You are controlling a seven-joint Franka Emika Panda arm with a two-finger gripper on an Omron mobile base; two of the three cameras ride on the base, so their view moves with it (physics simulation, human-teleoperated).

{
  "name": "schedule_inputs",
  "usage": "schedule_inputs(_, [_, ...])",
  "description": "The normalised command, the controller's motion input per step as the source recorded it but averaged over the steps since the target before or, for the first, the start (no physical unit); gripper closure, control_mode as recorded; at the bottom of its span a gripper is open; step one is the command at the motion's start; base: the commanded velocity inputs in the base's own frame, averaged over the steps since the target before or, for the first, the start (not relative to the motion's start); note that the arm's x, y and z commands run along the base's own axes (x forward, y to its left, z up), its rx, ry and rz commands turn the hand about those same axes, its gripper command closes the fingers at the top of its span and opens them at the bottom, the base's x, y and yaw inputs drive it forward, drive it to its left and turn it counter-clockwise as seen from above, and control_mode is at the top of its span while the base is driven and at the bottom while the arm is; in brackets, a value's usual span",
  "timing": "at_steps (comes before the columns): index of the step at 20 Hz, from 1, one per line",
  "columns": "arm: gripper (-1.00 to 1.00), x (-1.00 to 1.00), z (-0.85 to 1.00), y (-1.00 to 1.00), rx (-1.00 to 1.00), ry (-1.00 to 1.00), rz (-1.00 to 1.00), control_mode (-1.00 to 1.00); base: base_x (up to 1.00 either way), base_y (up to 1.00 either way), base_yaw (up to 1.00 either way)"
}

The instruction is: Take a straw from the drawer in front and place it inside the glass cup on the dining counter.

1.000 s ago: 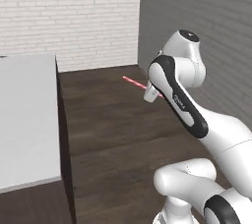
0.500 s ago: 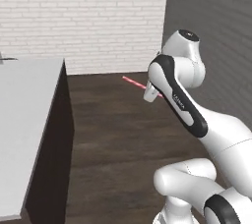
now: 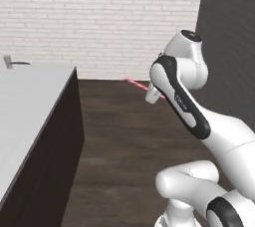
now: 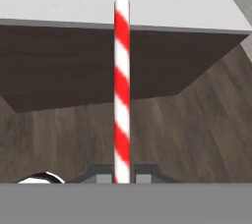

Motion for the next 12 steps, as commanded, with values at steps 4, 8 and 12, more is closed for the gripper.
schedule_inputs(4, [1.0, 0.0, 0.0, 0.0, 0.0, 0.0, 0.0, 1.0, 0.75, -0.61, 0.32])
schedule_inputs(8, [1.0, 0.0, 0.0, 0.0, 0.0, 0.0, 0.0, 1.0, 0.74, -0.62, 0.32])
schedule_inputs(12, [1.0, 0.0, 0.0, 0.0, 0.0, 0.0, 0.0, 1.0, 0.73, -0.62, 0.33])
